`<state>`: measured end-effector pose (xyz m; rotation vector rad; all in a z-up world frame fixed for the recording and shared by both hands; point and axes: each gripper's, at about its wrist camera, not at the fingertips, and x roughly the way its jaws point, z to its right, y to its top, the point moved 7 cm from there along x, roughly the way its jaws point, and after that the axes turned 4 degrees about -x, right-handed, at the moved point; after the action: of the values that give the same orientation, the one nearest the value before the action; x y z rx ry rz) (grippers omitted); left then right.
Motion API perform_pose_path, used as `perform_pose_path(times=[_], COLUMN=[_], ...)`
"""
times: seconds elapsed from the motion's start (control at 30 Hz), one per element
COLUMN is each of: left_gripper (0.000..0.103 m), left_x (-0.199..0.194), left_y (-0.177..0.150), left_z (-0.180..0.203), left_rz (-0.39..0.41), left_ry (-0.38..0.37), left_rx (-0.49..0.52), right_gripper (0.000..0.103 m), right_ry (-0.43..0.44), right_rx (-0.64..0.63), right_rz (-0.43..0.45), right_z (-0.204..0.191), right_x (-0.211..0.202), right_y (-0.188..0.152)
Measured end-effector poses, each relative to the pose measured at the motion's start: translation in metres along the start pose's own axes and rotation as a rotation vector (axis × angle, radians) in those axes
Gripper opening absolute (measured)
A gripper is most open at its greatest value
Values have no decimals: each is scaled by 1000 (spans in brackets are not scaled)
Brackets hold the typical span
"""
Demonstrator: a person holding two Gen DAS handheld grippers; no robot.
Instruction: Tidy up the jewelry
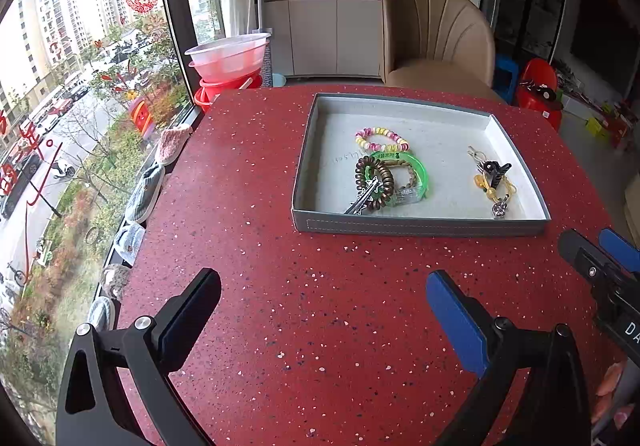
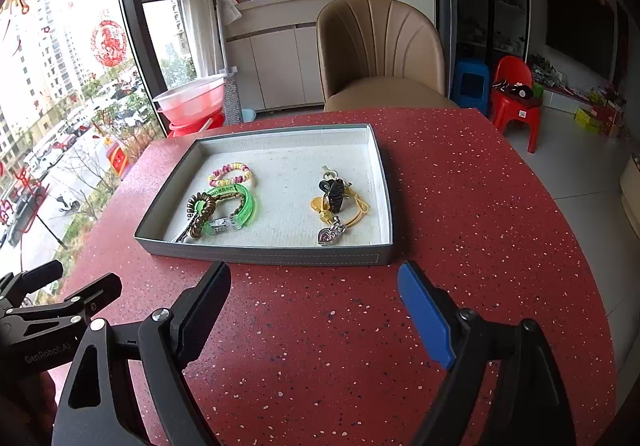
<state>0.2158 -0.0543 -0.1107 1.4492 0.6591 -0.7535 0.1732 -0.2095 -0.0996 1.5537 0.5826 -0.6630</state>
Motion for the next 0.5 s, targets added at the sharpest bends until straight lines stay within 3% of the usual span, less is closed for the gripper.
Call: perform_pose_path(times=[0.5], left_gripper=[103], left_x=[-1], left_y=[-1], left_z=[3], left_rz=[-4], left_ry=[1], left_rx=[5], right_gripper=[88], right_ry=[0], right_rx=[2], right_rz=[-1], right_z=[1], right_x=[0], right_y=[0])
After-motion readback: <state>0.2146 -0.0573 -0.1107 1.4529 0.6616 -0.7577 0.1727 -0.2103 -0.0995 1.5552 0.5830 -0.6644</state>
